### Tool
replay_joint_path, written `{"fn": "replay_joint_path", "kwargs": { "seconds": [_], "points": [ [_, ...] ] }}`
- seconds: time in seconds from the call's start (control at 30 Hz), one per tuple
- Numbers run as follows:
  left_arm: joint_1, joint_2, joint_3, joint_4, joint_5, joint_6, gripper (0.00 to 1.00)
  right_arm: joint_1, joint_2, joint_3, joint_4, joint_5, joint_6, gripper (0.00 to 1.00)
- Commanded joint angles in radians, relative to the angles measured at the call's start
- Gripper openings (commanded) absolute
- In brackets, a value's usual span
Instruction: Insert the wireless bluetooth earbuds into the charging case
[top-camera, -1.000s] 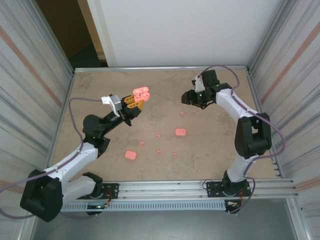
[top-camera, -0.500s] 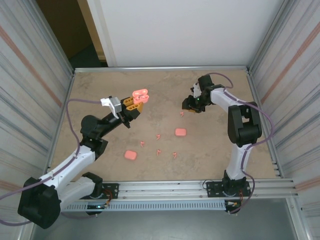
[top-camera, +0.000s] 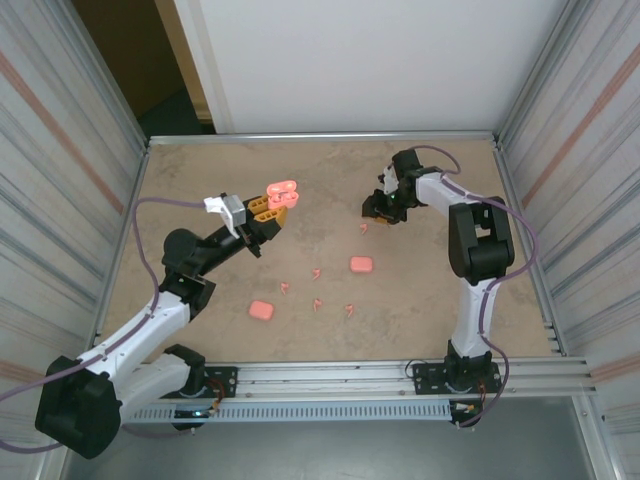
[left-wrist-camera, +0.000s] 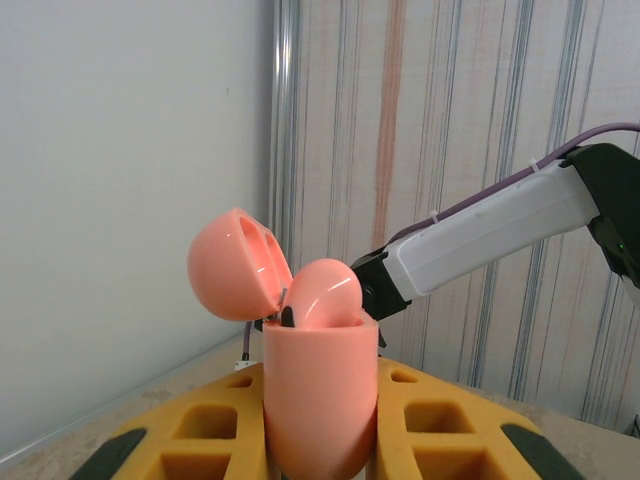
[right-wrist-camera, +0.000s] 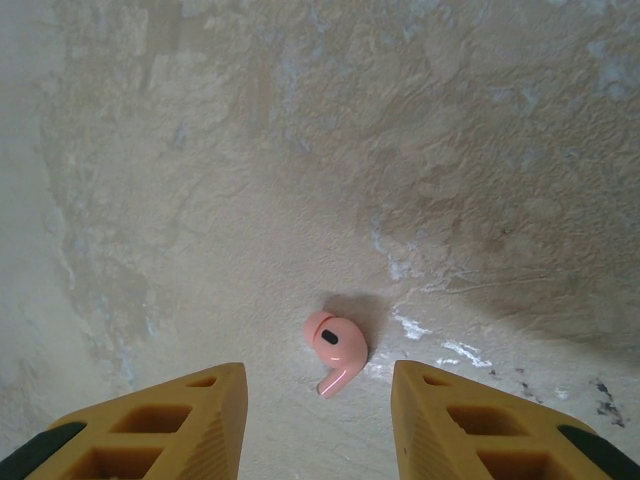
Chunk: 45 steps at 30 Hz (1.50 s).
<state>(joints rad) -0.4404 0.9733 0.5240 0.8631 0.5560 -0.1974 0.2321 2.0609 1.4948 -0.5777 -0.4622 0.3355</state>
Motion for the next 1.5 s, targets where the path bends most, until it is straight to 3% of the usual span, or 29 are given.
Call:
{"fn": "replay_joint_path", "kwargs": {
  "seconds": [0.0, 0.9, 1.47],
  "points": [
    [-0.007, -0.019, 0.031, 0.01, 0.004, 0.026, 0.0, 0.01, 0.023, 0.026, -0.024, -0.001, 0.022, 0.41],
    [-0.007, -0.006, 0.05, -0.012, 0.016, 0.039, 0.0, 0.047, 0.085, 0.054, -0.044, 0.03, 0.016, 0.39],
    [-0.01, -0.005, 0.051, -0.018, 0.019, 0.038, 0.0, 0.058, 0.121, 0.056, -0.056, 0.052, 0.0, 0.27]
  ]
}}
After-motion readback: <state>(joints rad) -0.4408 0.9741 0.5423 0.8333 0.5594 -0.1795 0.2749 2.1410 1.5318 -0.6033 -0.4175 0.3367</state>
